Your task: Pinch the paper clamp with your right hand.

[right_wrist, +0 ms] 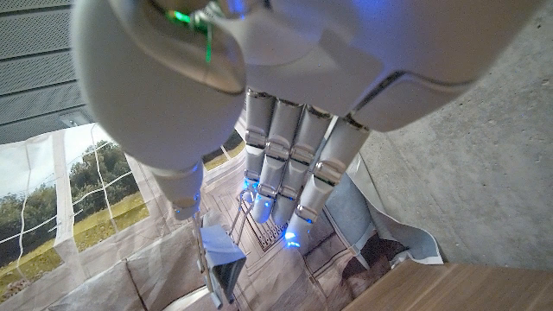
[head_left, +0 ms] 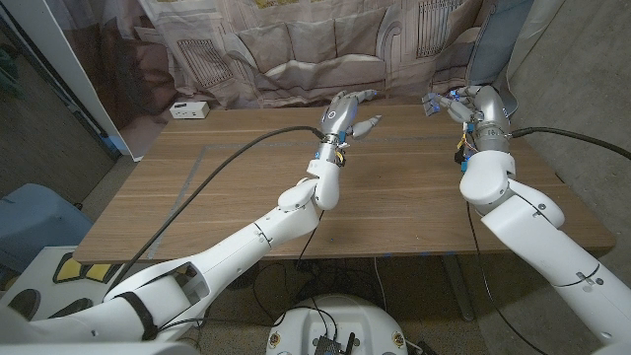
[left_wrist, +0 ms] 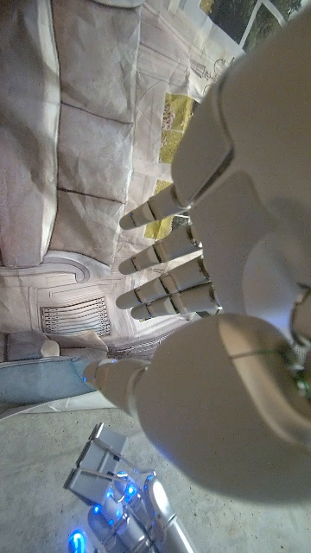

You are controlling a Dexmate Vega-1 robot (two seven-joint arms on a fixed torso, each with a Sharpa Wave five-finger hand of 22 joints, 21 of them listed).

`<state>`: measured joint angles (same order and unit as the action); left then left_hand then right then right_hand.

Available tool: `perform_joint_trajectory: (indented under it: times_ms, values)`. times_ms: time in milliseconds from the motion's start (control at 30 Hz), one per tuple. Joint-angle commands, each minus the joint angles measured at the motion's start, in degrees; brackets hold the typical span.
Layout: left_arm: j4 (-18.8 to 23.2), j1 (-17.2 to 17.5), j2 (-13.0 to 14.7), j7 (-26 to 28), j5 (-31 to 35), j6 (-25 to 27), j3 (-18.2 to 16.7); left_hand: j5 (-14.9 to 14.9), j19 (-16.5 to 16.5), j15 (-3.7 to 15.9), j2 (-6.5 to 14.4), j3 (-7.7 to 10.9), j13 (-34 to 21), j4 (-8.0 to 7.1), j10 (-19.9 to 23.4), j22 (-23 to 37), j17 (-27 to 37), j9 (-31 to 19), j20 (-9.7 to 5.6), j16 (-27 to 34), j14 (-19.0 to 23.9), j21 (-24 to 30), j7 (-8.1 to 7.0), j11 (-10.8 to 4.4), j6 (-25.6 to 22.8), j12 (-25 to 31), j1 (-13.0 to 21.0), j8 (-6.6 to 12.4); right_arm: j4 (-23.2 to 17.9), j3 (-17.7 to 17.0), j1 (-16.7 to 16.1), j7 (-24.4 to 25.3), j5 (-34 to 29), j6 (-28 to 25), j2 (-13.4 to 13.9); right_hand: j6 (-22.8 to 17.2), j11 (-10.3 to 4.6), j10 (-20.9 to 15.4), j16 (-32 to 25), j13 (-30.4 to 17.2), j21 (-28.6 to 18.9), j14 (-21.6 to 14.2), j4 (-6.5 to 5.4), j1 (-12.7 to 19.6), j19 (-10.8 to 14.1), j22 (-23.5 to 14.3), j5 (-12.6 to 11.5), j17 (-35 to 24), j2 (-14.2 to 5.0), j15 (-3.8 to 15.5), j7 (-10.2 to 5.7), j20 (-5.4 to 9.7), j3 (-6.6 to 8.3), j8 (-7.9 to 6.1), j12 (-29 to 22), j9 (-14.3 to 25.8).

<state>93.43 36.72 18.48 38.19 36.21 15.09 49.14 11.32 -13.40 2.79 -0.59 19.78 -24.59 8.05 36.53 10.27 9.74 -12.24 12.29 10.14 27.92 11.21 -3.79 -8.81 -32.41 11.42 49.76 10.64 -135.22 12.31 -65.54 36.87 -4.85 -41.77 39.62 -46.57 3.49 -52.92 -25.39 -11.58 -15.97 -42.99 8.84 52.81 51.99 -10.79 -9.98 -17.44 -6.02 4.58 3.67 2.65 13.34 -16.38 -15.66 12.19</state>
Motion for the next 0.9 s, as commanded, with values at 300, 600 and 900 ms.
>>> perform_joint_trajectory:
  times_ms: [300,600,900]
  values:
    - [6.57,4.11,2.71,-4.45,-9.65,-0.63,-6.67,0.02,0.64,0.93,0.12,0.28,0.20,-0.39,-1.31,0.33,0.32,0.02,0.22,0.08,-1.54,-0.05,0.34,0.86,1.02,0.22,-1.47,0.11,4.70,-4.54,-4.16,0.37,3.48,15.11,-1.23,-0.81,-0.14,-0.05,0.11,-0.19,-0.23,-0.29,-0.30,0.73,-0.10,-0.20,-0.20,-0.13,-0.06,1.52,-0.86,0.48,-0.05,-0.19,0.08,0.05]
    - [9.80,5.53,4.15,-10.17,-18.85,-2.34,-10.77,0.07,1.56,-0.48,0.08,0.00,0.60,-0.77,-2.67,0.34,0.37,0.10,0.24,0.00,-3.04,-0.20,1.37,2.14,2.27,0.06,-2.93,0.06,6.65,-5.37,-5.22,1.96,3.10,20.48,-2.65,-1.00,-0.28,-0.15,0.18,-0.20,-0.38,-0.90,-0.17,1.00,0.17,-0.20,-0.18,0.10,0.09,1.62,-1.18,0.65,-0.05,-0.14,0.15,0.06]
    - [11.77,7.12,5.73,-12.90,-26.46,-4.59,-14.54,0.16,2.34,-1.78,0.18,-0.12,0.87,-1.00,-3.52,0.36,0.42,0.19,0.23,0.05,-3.88,-0.30,1.87,3.00,3.02,-0.01,-3.83,0.04,9.66,-7.80,-7.16,-0.88,6.90,31.96,-3.75,-1.23,-0.62,-0.37,0.37,-0.20,-0.42,-1.21,-0.15,1.17,0.15,-0.20,-0.16,0.31,0.18,2.09,-1.49,0.88,-0.07,-0.11,0.20,0.08]
